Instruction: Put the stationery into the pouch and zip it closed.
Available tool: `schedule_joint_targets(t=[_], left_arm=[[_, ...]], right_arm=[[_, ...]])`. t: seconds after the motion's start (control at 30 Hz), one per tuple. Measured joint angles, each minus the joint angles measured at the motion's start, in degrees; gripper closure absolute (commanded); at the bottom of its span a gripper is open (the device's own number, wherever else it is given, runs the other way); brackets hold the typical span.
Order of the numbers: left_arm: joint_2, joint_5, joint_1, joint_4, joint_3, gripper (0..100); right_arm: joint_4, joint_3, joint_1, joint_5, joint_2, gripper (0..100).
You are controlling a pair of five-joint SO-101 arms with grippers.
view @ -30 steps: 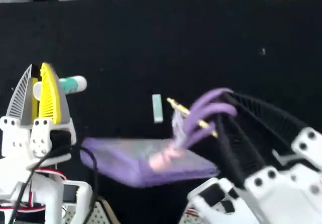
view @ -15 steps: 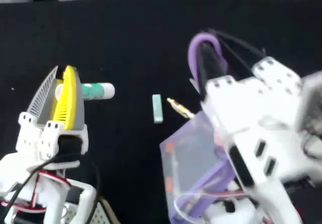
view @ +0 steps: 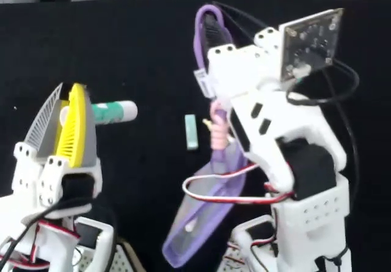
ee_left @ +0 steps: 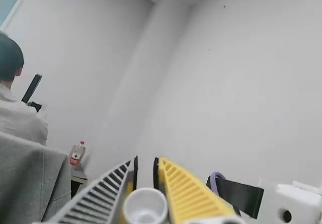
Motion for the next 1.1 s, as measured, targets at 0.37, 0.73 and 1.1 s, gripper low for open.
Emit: schedule_joint_targets(t=[0.37,0.73,1.1], left_arm=[[0.00,-0.35,14.68,15.47,-9.14,97],[-0.09,-6.15,20.04,31.30,-19.60,97],[-0.18,-6.15,31.47,39.91,-25.67,97]], right_arm=[[-2.73,1.85,2.64,0.00,0.00,98.8],[-2.73,2.02,3.25,-0.09,0.09,98.8],[-5.01,2.02,3.25,-1.32,2.64,98.8]])
